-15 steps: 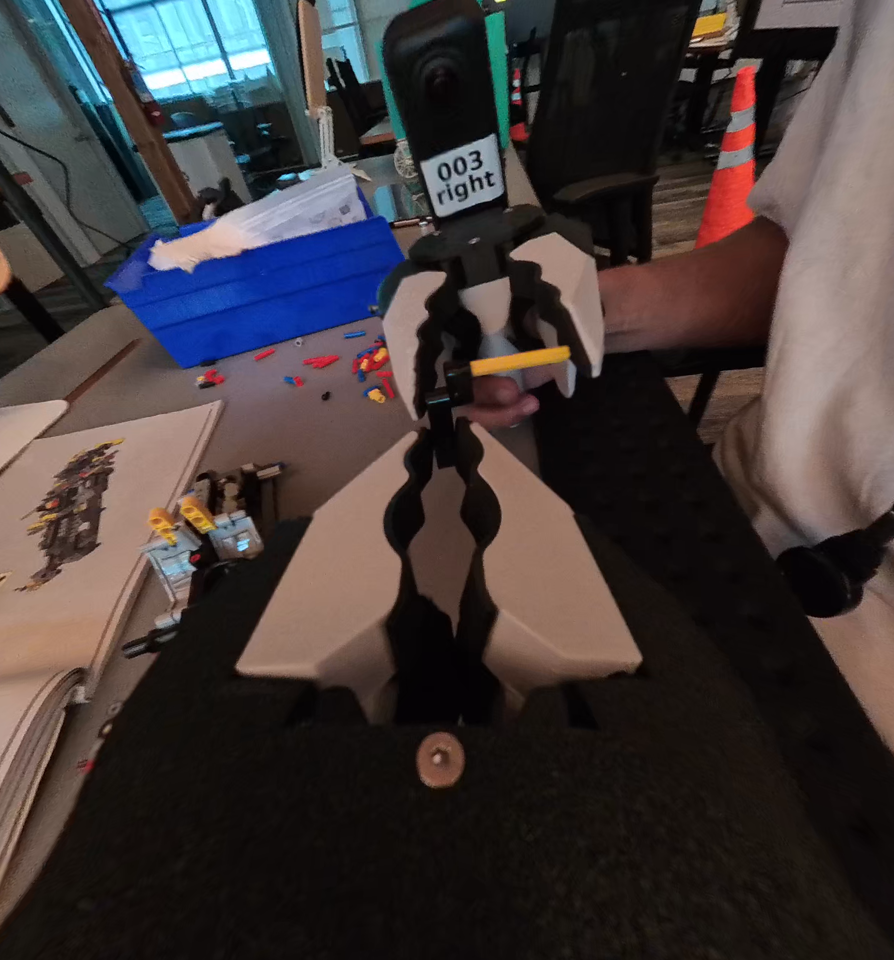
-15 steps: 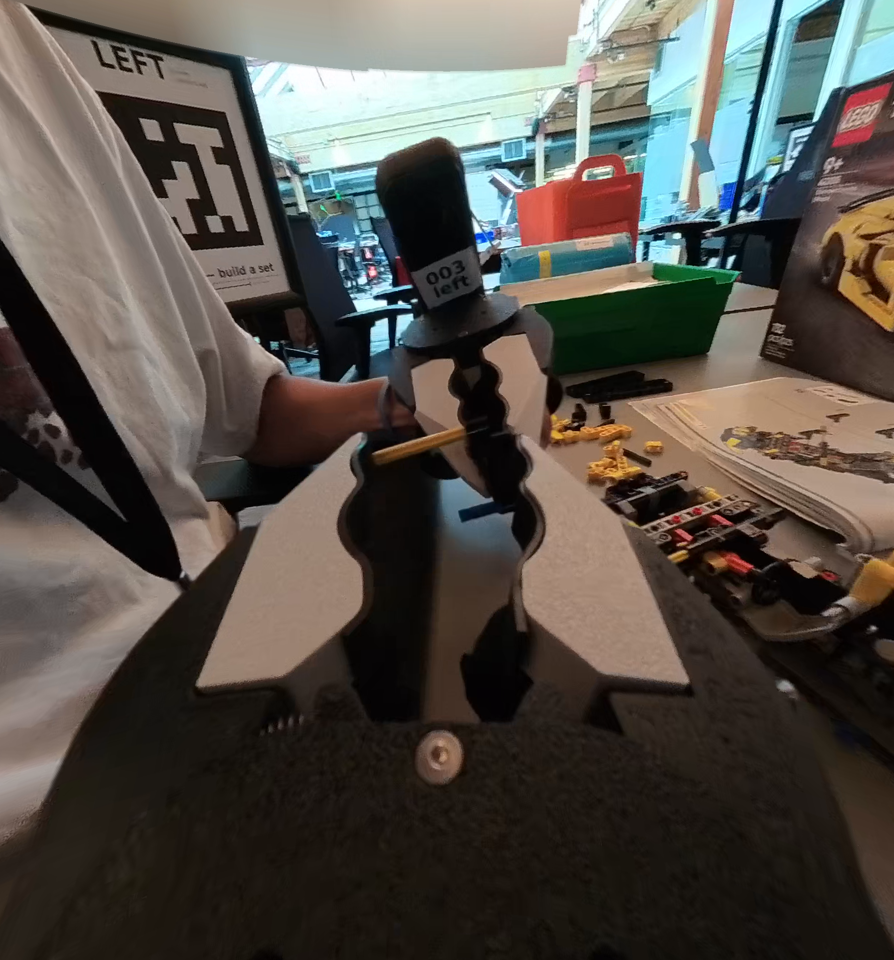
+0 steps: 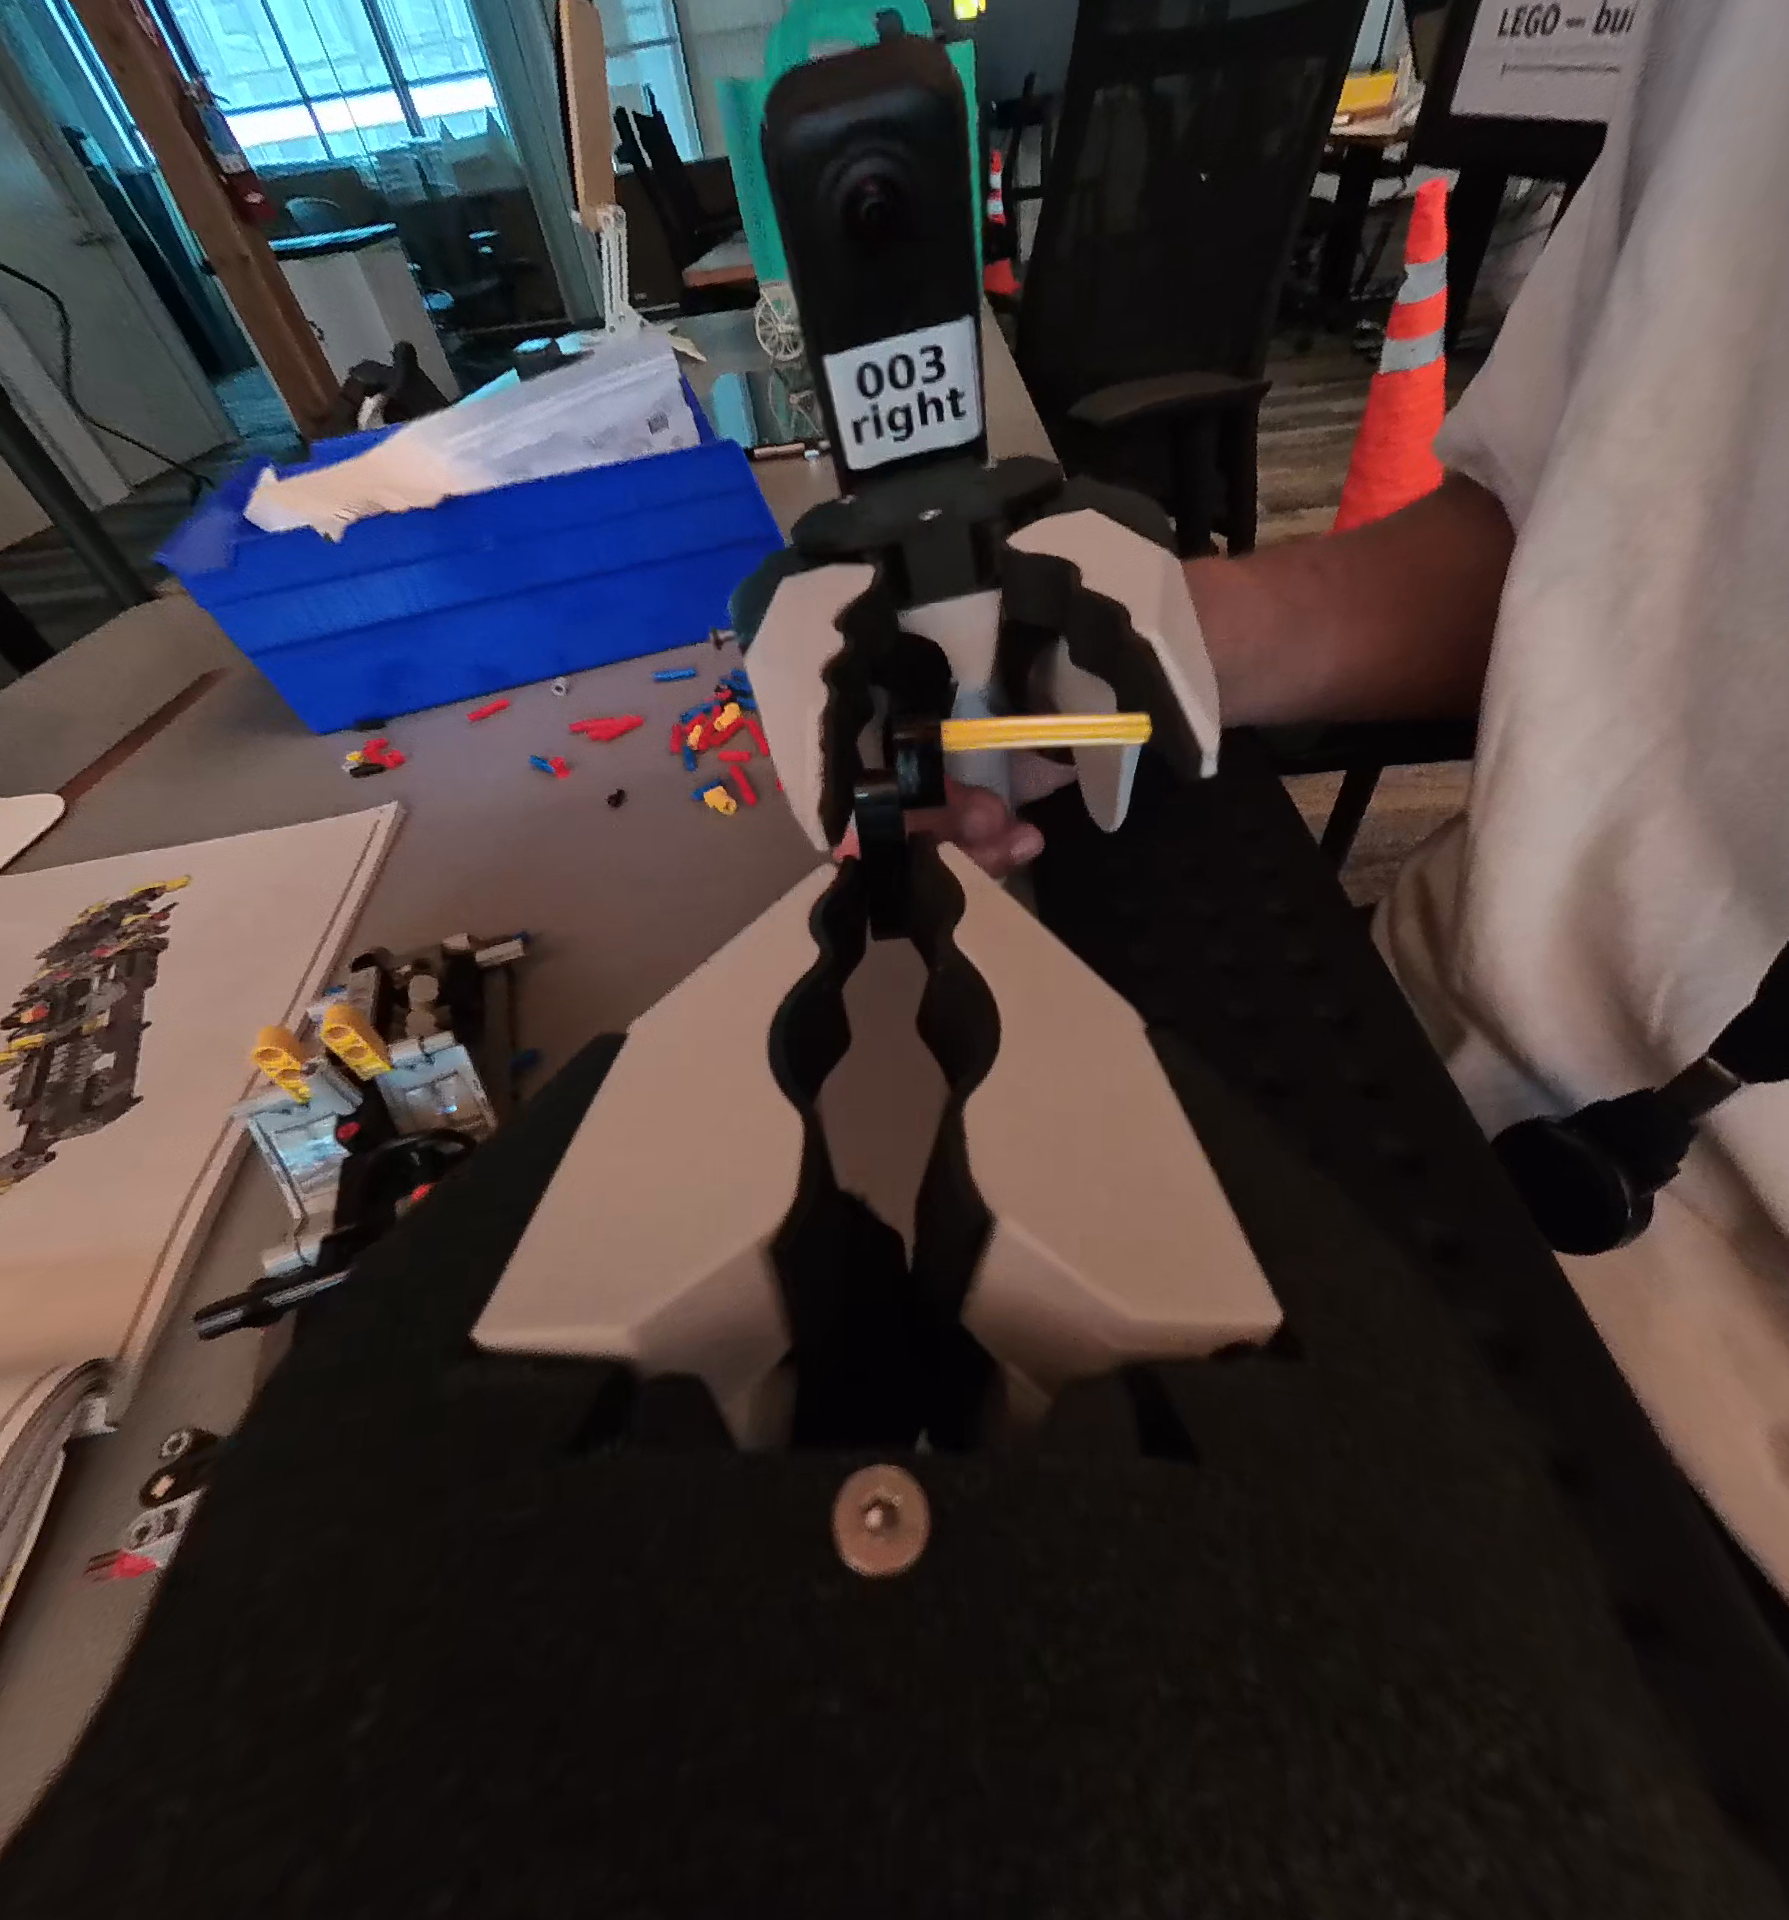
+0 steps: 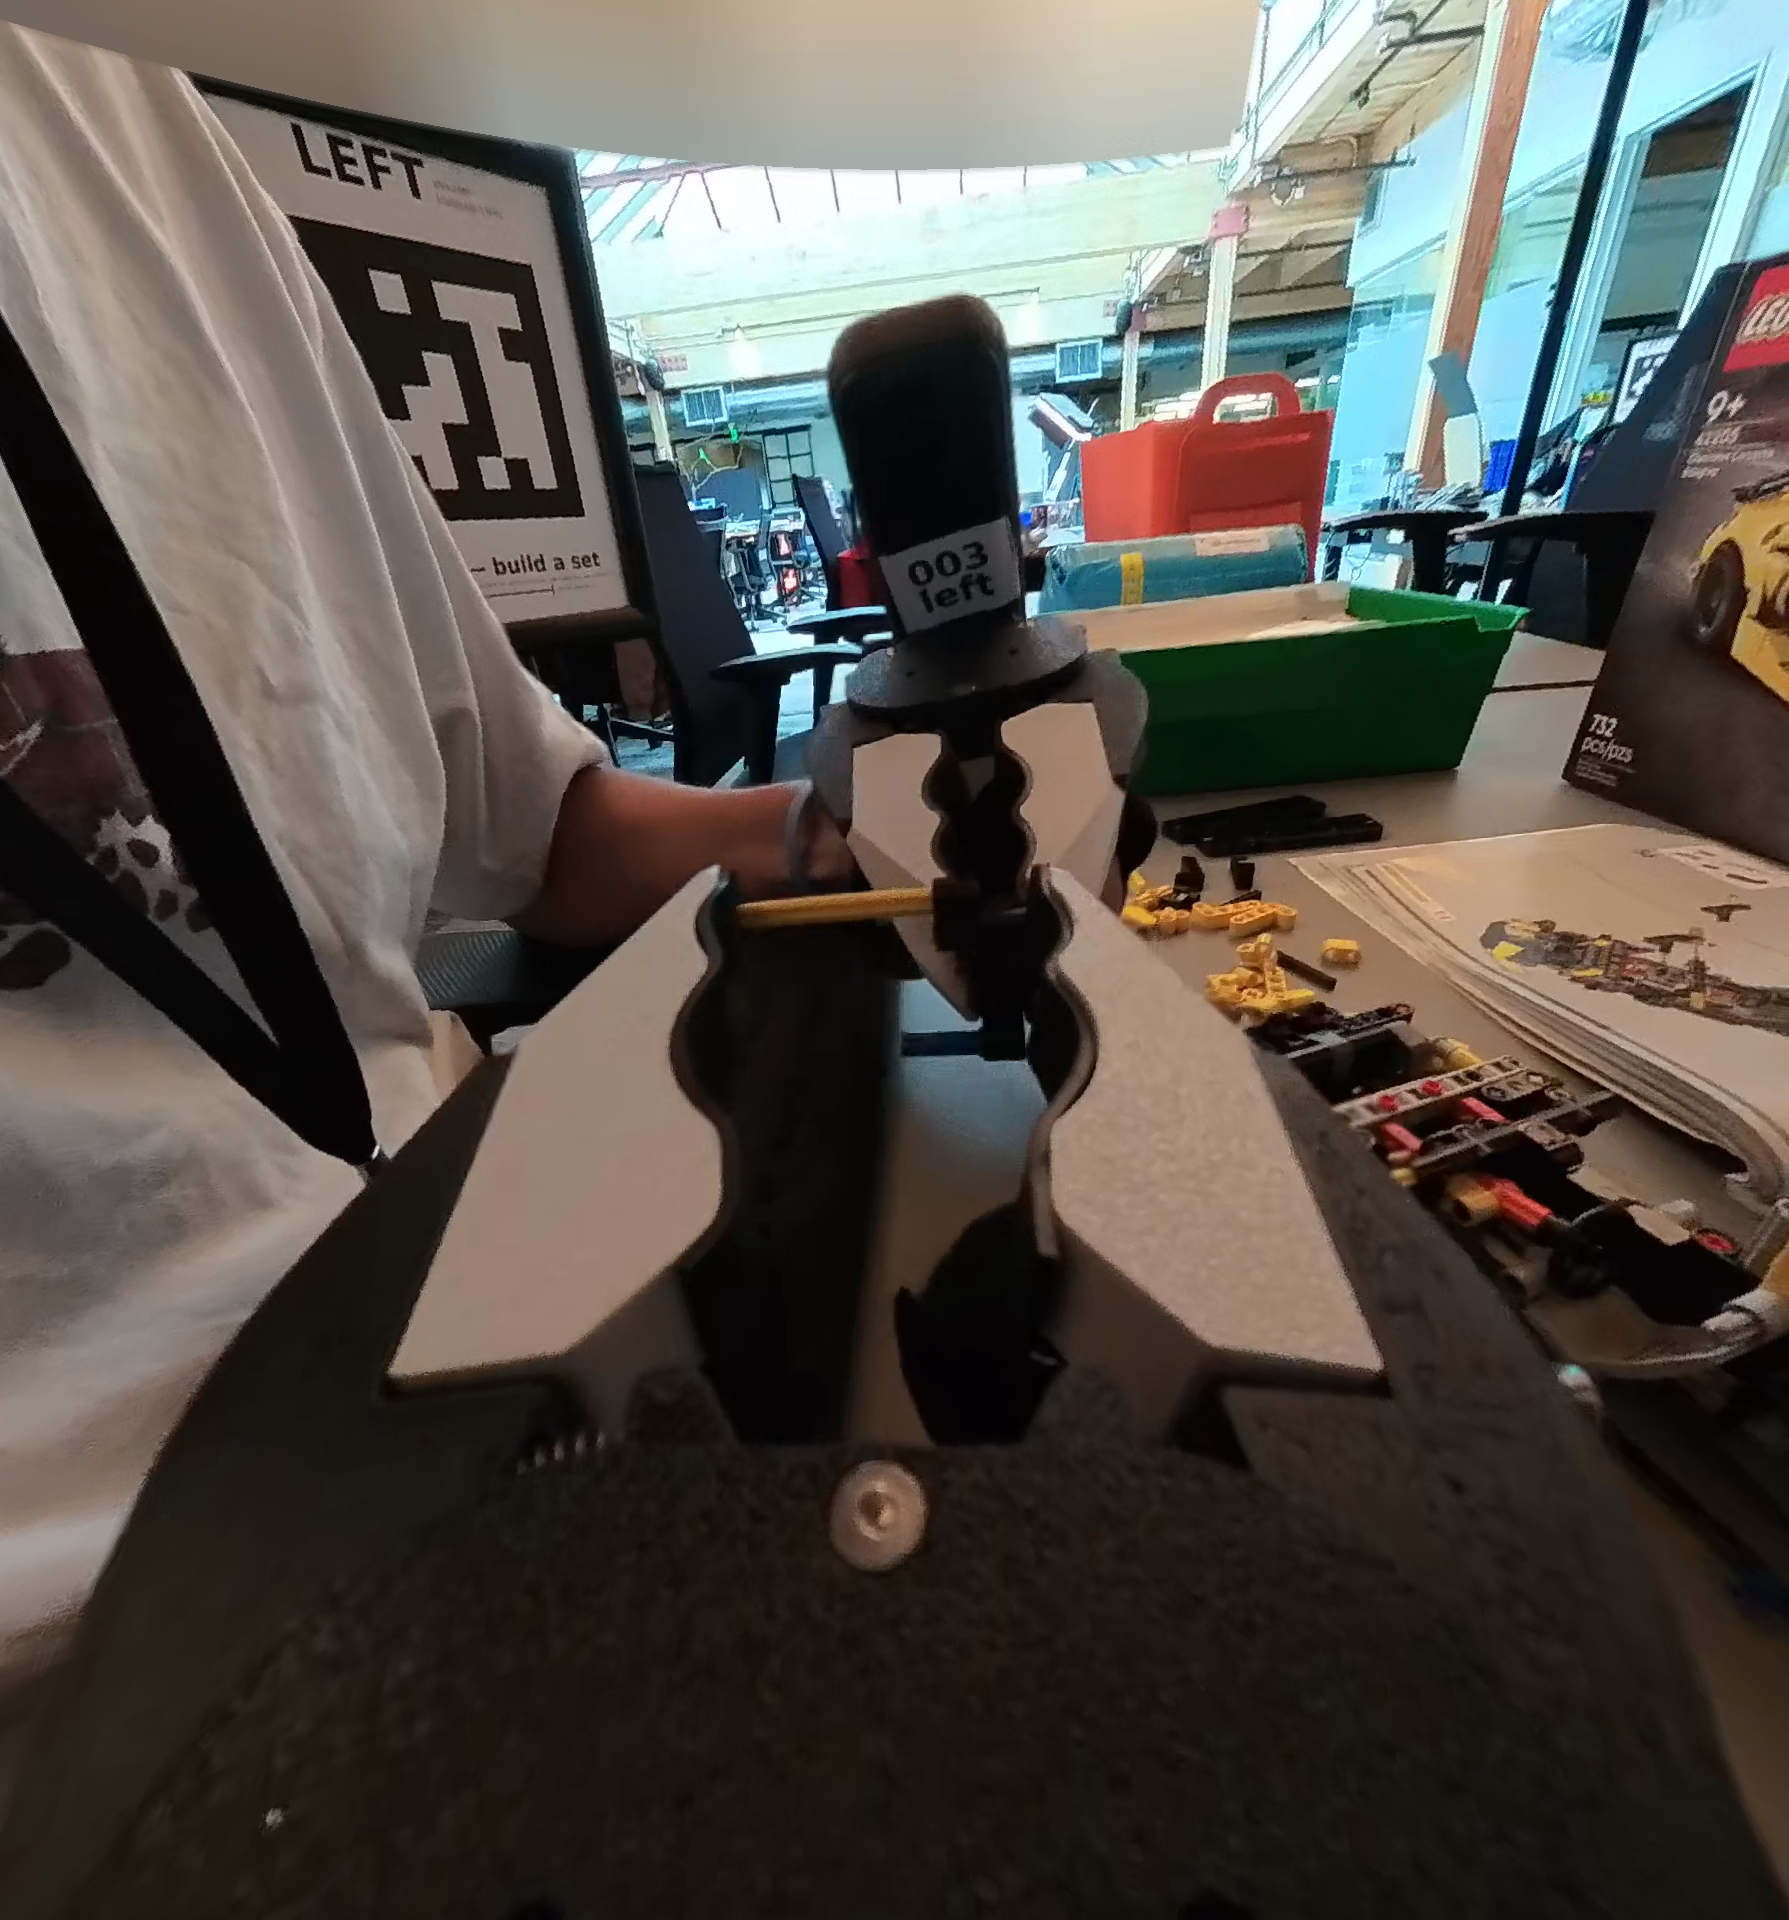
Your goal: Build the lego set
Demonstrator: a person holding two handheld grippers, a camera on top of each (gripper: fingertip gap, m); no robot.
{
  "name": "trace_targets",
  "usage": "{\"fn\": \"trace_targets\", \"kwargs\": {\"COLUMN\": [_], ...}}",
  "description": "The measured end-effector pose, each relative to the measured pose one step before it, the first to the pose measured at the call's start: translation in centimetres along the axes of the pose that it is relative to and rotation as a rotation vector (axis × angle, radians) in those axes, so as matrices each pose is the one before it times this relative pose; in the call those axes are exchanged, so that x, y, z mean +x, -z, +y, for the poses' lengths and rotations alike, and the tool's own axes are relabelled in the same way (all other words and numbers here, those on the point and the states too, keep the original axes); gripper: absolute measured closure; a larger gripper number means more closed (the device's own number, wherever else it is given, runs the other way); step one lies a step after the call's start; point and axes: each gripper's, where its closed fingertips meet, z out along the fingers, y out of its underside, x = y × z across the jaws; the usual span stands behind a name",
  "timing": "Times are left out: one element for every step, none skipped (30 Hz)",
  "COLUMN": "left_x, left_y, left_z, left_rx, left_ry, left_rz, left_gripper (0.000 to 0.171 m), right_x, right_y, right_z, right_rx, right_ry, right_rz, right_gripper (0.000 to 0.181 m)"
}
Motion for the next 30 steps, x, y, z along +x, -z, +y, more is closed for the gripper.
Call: {"fn": "trace_targets", "kwargs": {"left_x": [-0.004, 0.037, 0.024, 0.026, 0.007, 0.025, 0.004, -0.002, -0.006, -0.011, -0.018, -0.016, 0.025, 0.056, -0.011, 0.051, 0.052, -0.03, 0.05, 0.023, -0.138, -0.122, -0.12, -0.232, -0.237, -0.31, -0.379, -0.396, -0.506, -0.521], "left_y": [0.042, 0.038, 0.012, 0.011, -0.003, 0.001, -0.03, -0.017, -0.017, -0.014, -0.023, -0.031, -0.019, 0.0, -0.015, -0.017, -0.017, -0.017, -0.009, -0.009, -0.01, -0.007, -0.023, -0.083, -0.111, -0.092, -0.016, 0.061, 0.073, 0.064], "left_z": [-0.273, -0.297, -0.235, -0.136, -0.036, 0.021, 0.012, -0.038, 0.021, 0.057, 0.07, 0.061, 0.022, 0.006, 0.057, 0.03, -0.036, 0.021, 0.037, -0.021, 0.009, 0.096, 0.153, 0.266, 0.314, 0.394, 0.413, 0.296, 0.279, 0.278], "left_rx": [0.01475, 0.01703, 0.01315, 0.00677, 0.00262, -0.0011, 0.00005, 0.00178, -0.00142, -0.00371, -0.00511, -0.00401, -0.00234, -0.00118, -0.00321, -0.00279, 0.00146, -0.00146, -0.00263, 0.00165, -0.0012, -0.0065, -0.00829, -0.0142, -0.016, -0.02065, -0.02063, -0.01416, -0.01542, -0.0161], "left_ry": [0.0054, 0.007, 0.0044, 0.0013, -0.0018, -0.0023, -0.0015, -0.0013, -0.004, -0.0075, -0.009, -0.0091, -0.0082, -0.0036, -0.0017, -0.0067, -0.0053, -0.0022, -0.0025, -0.0023, -0.0041, -0.0012, 0.0073, 0.0079, 0.003, 0.0011, 0.0013, 0.0025, -0.001, -0.0106], "left_rz": [0.0002, 0.0012, 0.0007, 0.0012, -0.0006, 0.0003, -0.0012, -0.001, -0.0015, -0.0033, -0.0047, -0.0056, -0.0024, 0.0008, -0.0008, 0.0008, -0.0007, -0.0033, 0.0026, -0.0013, -0.0093, -0.006, -0.0024, -0.0103, -0.0114, -0.0146, -0.0183, -0.0181, -0.0255, -0.0281], "left_gripper": [0.166, 0.167, 0.166, 0.166, 0.166, 0.166, 0.166, 0.167, 0.167, 0.166, 0.166, 0.167, 0.167, 0.166, 0.167, 0.167, 0.167, 0.167, 0.167, 0.167, 0.167, 0.167, 0.166, 0.166, 0.166, 0.166, 0.166, 0.167, 0.167, 0.167], "right_x": [-0.025, -0.105, -0.082, -0.068, -0.064, -0.024, 0.0, -0.013, -0.015, 0.028, 0.024, 0.03, 0.001, -0.079, 0.005, 0.008, -0.133, 0.021, -0.012, -0.064, 0.053, 0.181, 0.174, 0.381, 0.404, 0.377, 0.487, 0.451, 0.447, 0.358], "right_y": [-0.019, -0.03, -0.003, -0.019, -0.045, -0.014, 0.007, 0.021, 0.008, -0.004, 0.002, 0.019, -0.007, 0.001, 0.017, 0.003, 0.012, 0.018, -0.027, 0.017, 0.007, -0.01, 0.014, 0.085, 0.083, 0.013, 0.003, 0.098, 0.229, 0.327], "right_z": [-0.23, -0.315, -0.272, -0.1, -0.021, 0.035, 0.053, -0.029, 0.012, 0.075, 0.047, 0.078, 0.074, -0.019, 0.006, 0.093, -0.018, -0.018, 0.093, 0.004, -0.03, -0.017, -0.063, -0.057, 0.105, 0.221, 0.315, 0.174, 0.018, 0.086], "right_rx": [0.0106, 0.017, 0.0128, 0.0021, 0.0014, -0.0019, -0.0059, 0.0045, -0.0015, -0.0081, -0.0008, -0.0042, -0.0066, 0.0049, -0.0005, -0.0072, 0.0046, 0.0012, -0.0061, 0.002, 0.0031, 0.0021, 0.0069, 0.0017, -0.0146, -0.0155, -0.0153, -0.0072, 0.0008, -0.0025], "right_ry": [0.0017, -0.0091, -0.0026, 0.0071, 0.0127, 0.0022, -0.005, 0.0019, 0.0006, 0.0046, -0.0063, -0.0015, 0.006, -0.0084, -0.0106, -0.0032, -0.0099, 0.0018, 0.0072, -0.0056, 0.0075, -0.0031, -0.0299, -0.0479, -0.0303, 0.0115, 0.0348, 0.0417, 0.0394, 0.0362], "right_rz": [-0.0001, -0.0079, -0.0058, -0.0017, 0.0011, 0.0015, -0.0001, -0.0012, -0.0003, 0.0041, 0.0005, 0.0017, 0.0029, -0.0071, -0.0024, 0.0003, -0.0108, 0.0019, 0.003, -0.0053, 0.0048, 0.0088, 0.0009, 0.0091, 0.0166, 0.0236, 0.0362, 0.0369, 0.0357, 0.025], "right_gripper": [0.127, 0.127, 0.126, 0.126, 0.127, 0.127, 0.127, 0.127, 0.127, 0.127, 0.127, 0.126, 0.127, 0.127, 0.127, 0.127, 0.127, 0.127, 0.127, 0.127, 0.127, 0.127, 0.127, 0.127, 0.127, 0.127, 0.127, 0.127, 0.13, 0.138]}}
